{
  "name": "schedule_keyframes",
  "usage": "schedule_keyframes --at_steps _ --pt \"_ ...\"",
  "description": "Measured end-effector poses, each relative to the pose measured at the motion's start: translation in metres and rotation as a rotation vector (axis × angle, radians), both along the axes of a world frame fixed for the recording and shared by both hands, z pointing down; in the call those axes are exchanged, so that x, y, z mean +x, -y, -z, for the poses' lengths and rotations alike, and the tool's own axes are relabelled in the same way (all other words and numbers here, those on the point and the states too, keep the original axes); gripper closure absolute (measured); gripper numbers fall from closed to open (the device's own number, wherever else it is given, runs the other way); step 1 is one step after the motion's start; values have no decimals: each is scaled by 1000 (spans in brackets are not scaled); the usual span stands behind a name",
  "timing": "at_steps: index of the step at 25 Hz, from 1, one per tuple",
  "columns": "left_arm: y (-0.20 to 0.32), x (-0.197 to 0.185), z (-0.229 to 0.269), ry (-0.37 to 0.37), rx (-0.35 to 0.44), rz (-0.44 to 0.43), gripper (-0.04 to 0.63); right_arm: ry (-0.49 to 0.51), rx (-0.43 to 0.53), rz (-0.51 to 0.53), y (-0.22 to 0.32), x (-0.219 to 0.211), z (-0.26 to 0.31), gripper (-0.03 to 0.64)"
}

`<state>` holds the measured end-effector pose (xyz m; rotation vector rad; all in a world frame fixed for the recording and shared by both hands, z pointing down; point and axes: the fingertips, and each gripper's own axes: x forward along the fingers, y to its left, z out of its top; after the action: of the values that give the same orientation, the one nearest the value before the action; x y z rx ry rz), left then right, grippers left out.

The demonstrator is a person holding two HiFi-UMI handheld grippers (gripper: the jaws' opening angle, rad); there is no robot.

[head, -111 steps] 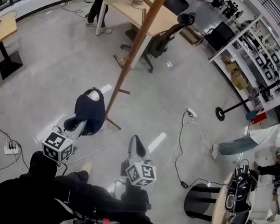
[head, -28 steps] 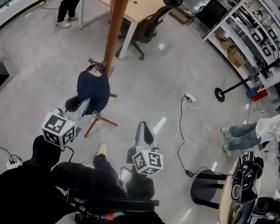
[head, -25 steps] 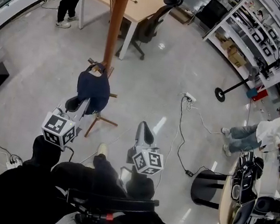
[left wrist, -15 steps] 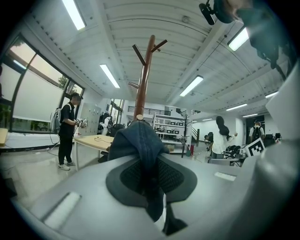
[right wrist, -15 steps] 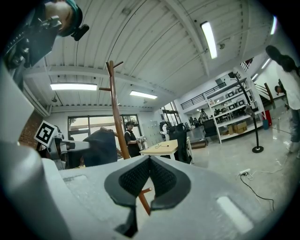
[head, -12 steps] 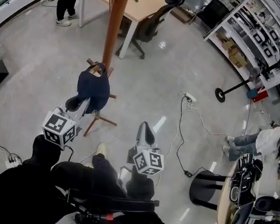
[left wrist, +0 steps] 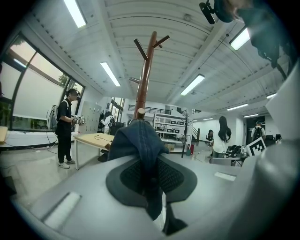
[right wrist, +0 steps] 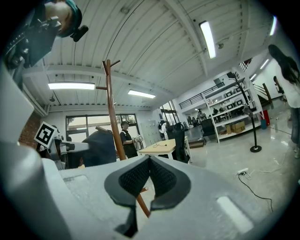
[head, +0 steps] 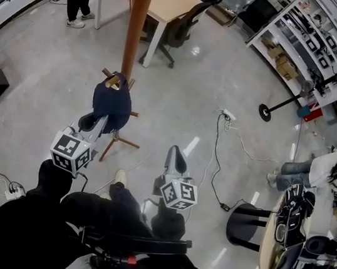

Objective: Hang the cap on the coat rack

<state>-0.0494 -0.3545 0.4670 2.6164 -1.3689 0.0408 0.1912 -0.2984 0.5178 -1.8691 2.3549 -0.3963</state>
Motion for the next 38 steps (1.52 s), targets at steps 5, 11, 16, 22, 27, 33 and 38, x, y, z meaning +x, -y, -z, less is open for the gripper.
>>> schedule_keyframes --at_steps 5,11,16,22,27,33,38 --pt "4 4 -3 1 -8 0 558 0 -2 -6 2 5 -1 614" --pt "10 5 -10 4 -14 0 558 1 -5 -14 5 9 -5 614" --pt "14 7 -13 1 -26 1 558 0 -13 -13 11 12 -5 614" --pt "17 10 -15 0 -32 5 558 -2 -21 -6 16 14 -6 614" --pt "22 11 -19 3 -41 9 558 2 -27 -3 22 15 -9 614" --pt "29 12 -22 4 -51 8 558 -2 -38 1 29 16 -13 614" --pt "33 12 -27 3 -56 8 558 -5 -43 2 34 18 -16 614"
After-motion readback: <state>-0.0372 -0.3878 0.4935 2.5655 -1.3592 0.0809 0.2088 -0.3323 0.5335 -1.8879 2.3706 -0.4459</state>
